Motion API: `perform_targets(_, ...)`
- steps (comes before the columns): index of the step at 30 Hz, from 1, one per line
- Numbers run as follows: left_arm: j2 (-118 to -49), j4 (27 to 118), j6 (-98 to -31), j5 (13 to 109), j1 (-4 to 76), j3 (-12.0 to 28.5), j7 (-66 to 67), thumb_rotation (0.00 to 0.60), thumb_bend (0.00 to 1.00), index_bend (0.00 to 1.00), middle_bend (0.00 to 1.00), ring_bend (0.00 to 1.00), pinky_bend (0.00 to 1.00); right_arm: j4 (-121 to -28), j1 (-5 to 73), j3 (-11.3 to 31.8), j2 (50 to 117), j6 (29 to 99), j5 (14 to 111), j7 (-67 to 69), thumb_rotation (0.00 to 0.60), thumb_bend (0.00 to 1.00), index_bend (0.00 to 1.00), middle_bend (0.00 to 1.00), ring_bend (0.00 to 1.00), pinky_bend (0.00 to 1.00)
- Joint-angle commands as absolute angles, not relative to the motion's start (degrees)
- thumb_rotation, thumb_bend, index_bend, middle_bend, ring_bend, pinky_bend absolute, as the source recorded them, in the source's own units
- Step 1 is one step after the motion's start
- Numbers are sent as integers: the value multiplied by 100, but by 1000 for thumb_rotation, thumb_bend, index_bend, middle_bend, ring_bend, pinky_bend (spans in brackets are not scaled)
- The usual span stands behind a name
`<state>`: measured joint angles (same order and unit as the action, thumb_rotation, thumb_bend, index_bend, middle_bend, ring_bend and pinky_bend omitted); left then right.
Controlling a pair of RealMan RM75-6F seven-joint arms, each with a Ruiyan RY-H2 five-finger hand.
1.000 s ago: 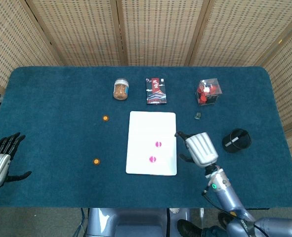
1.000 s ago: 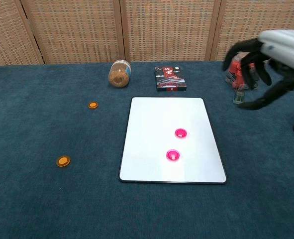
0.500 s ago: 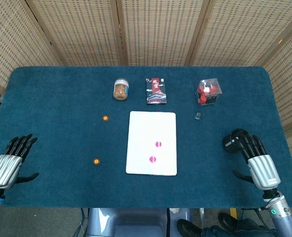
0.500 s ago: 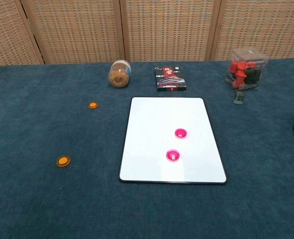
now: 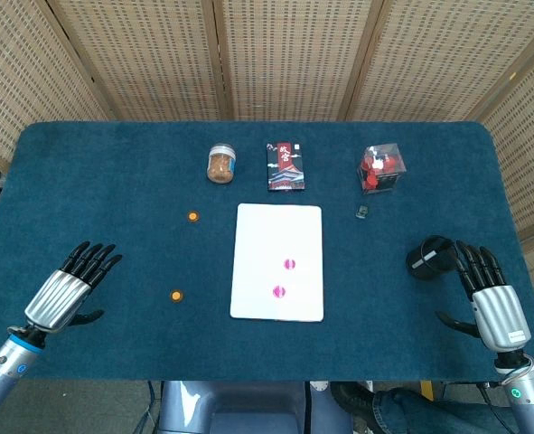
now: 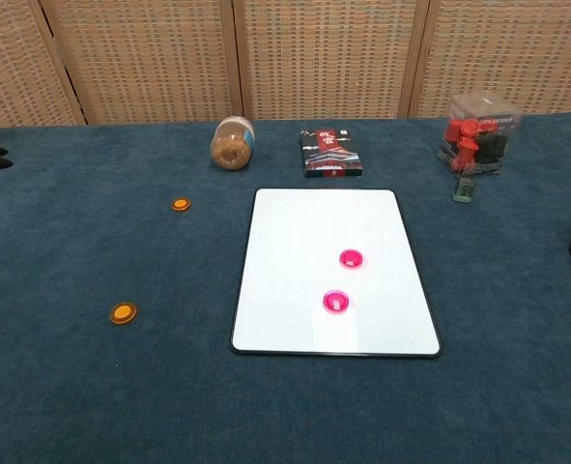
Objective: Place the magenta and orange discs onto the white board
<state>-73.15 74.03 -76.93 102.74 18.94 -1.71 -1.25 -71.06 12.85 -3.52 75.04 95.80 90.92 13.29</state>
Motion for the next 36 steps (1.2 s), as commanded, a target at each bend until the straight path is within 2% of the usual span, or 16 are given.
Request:
perform_targets(1, -7610, 6857, -7817, 10596, 2211, -129, -332, 600, 0, 0, 366, 224, 129, -7158, 1257, -325, 7482, 9563, 9150, 1326, 600, 0, 0, 0, 0, 0)
perform_targets(4, -7781, 6580, -7790, 10645, 2361, -117, -343, 600, 0, 24, 585, 435, 288, -7201, 1230, -296, 7471, 9538, 9208, 1300, 600, 0, 0, 0, 0, 0)
perform_targets(7, -7875, 6467, -7635, 10654, 2517, -166, -460, 600, 0, 117, 721, 584, 424, -7227, 1207, -270, 7463, 9509, 9259, 1275, 600, 0, 0, 0, 0, 0)
perform_targets(16, -8095, 6479, -7168, 10562, 2894, -260, -542, 600, 3, 278, 954, 852, 724, -7274, 1165, -195, 7429, 9361, 9336, 1301, 600, 0, 0, 0, 0, 0)
perform_targets(19, -8065, 6682, -6840, 10447, 3006, -323, -514, 600, 45, 325, 996, 935, 837, -7286, 1155, -180, 7426, 9325, 9373, 1297, 600, 0, 0, 0, 0, 0)
perform_targets(28, -8085, 6919, -6358, 10151, 3187, -349, -240, 600, 274, 391, 1000, 966, 866, -7311, 1140, -143, 7410, 9202, 9436, 1314, 600, 0, 0, 0, 0, 0)
perform_targets(36, -8211, 7022, -6112, 9941, 3302, -352, -55, 600, 317, 443, 1000, 966, 866, -7357, 1119, -107, 7368, 9119, 9463, 1357, 600, 0, 0, 0, 0, 0)
